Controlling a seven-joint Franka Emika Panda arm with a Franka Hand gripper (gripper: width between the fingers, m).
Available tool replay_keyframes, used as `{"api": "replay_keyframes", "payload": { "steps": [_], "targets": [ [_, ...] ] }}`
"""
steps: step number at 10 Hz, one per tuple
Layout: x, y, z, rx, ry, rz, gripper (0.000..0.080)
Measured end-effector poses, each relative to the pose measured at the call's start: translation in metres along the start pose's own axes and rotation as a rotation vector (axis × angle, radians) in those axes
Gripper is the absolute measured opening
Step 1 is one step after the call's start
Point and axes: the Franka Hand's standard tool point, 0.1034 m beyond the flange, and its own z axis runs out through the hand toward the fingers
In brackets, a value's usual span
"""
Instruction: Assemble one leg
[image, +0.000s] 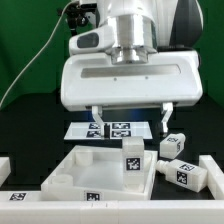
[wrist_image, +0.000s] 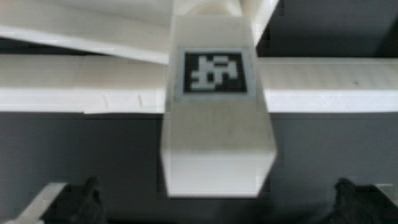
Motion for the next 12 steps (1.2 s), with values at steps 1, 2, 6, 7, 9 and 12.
{"api": "replay_keyframes", "payload": {
  "steps": [1,2,6,7,9,12],
  "targets": [
    [0.011,0.001,-0.009,0.011,-0.039,0.005,0.0649],
    [0.011,0.001,-0.008,0.007,-0.017,0.003,0.0649],
    [-0.007,0.0,0.001,0.055,-0.308,0.021,0.0649],
    [-0.007,0.003,0.004,0.053,-0.381,0.062,0.0649],
    [-0.016,0.013,0.009,0.062,-0.531,0.087,0.0649],
    [-0.014,0.011,0.01,0.07,-0.569,0.094,0.0649]
  ]
}}
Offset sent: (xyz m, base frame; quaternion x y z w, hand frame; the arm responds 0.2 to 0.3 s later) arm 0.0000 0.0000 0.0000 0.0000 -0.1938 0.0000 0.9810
